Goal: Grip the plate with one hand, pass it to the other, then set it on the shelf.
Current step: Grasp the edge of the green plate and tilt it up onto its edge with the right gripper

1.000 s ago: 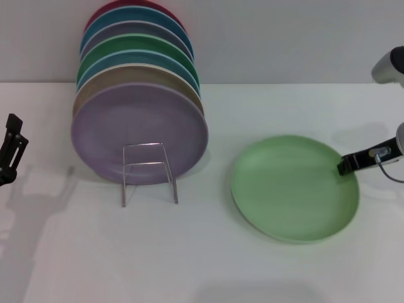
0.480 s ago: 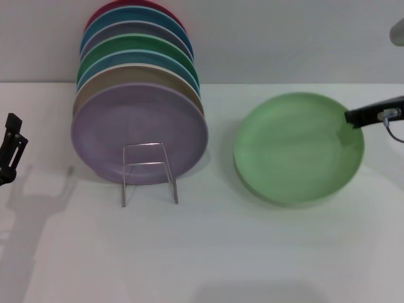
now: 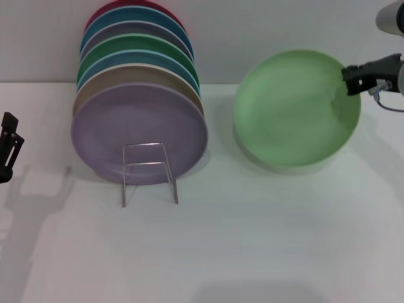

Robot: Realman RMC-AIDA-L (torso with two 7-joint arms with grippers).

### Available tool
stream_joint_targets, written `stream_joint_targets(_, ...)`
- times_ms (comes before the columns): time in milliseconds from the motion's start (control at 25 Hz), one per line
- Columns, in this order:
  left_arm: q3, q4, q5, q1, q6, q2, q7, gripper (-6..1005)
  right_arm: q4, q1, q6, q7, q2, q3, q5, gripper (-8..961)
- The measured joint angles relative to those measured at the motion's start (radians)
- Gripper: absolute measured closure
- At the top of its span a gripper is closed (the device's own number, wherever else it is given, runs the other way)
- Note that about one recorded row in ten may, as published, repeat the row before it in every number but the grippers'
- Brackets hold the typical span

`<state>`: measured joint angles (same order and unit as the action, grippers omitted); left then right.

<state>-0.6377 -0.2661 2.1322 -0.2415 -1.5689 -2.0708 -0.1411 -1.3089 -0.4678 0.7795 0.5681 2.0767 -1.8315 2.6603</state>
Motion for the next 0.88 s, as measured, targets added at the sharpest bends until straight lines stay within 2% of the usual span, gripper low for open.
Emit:
stream_joint_targets(40, 0.0, 0.001, 0.0, -0.001, 0.0, 0.0, 0.0, 206, -0.01, 0.02, -0.064, 0.005, 0.001, 0.036, 0.001, 942)
stream_joint_targets(120, -0.001, 0.002, 0.0, -0.002, 0.0, 0.0, 0.0, 207, -0.015, 0.032, -0.1, 0.007, 0.001, 0.058, 0.002, 941)
stream_joint_targets(160, -0.001, 0.003, 0.0, -0.003, 0.0, 0.0, 0.0, 207, -0.022, 0.058, -0.179, 0.009, 0.001, 0.1, 0.002, 941)
stream_joint_targets(200, -0.001, 0.003, 0.0, -0.003, 0.0, 0.0, 0.0, 208, -0.022, 0.058, -0.179, 0.009, 0.001, 0.1, 0.002, 941)
stream_joint_targets(240, -0.002, 0.004, 0.0, -0.004, 0.0, 0.0, 0.0, 208, -0.027, 0.088, -0.265, 0.009, 0.001, 0.146, 0.007, 941)
stream_joint_targets(280, -0.002, 0.004, 0.0, -0.004, 0.0, 0.0, 0.0, 208, -0.027, 0.088, -0.265, 0.009, 0.001, 0.146, 0.007, 941)
stream_joint_targets(400, -0.003, 0.004, 0.0, -0.005, 0.0, 0.0, 0.0, 209, -0.023, 0.125, -0.383, 0.009, 0.004, 0.206, 0.024, 940)
stream_joint_targets(440, -0.003, 0.003, 0.0, -0.005, 0.0, 0.0, 0.0, 210, -0.005, 0.144, -0.459, 0.009, 0.006, 0.245, 0.029, 940)
stream_joint_targets(520, -0.002, 0.003, 0.0, -0.006, -0.001, 0.0, 0.0, 210, 0.005, 0.15, -0.488, 0.009, 0.006, 0.259, 0.029, 939)
stream_joint_targets(600, 0.0, 0.003, 0.0, -0.006, -0.005, 0.0, 0.0, 211, 0.036, 0.167, -0.581, 0.007, 0.006, 0.293, 0.03, 939)
stream_joint_targets(680, 0.001, 0.003, 0.0, -0.005, -0.011, 0.0, 0.0, 212, 0.077, 0.197, -0.718, 0.003, 0.008, 0.339, 0.03, 938)
stream_joint_targets(720, 0.002, 0.004, 0.0, -0.005, -0.014, 0.0, 0.0, 212, 0.077, 0.197, -0.718, 0.003, 0.008, 0.339, 0.03, 938)
stream_joint_targets(760, 0.003, 0.004, 0.0, -0.003, -0.017, 0.0, 0.0, 212, 0.112, 0.215, -0.821, 0.003, 0.009, 0.368, 0.03, 938)
stream_joint_targets(800, 0.003, 0.004, 0.0, -0.003, -0.017, 0.0, 0.0, 213, 0.112, 0.215, -0.821, 0.003, 0.009, 0.368, 0.03, 938)
stream_joint_targets(840, 0.004, 0.004, 0.0, -0.002, -0.017, 0.0, 0.0, 213, 0.151, 0.229, -0.924, 0.003, 0.009, 0.394, 0.028, 938)
stream_joint_targets(880, 0.004, 0.004, 0.0, -0.002, -0.017, 0.0, 0.0, 213, 0.151, 0.229, -0.924, 0.003, 0.009, 0.394, 0.028, 937)
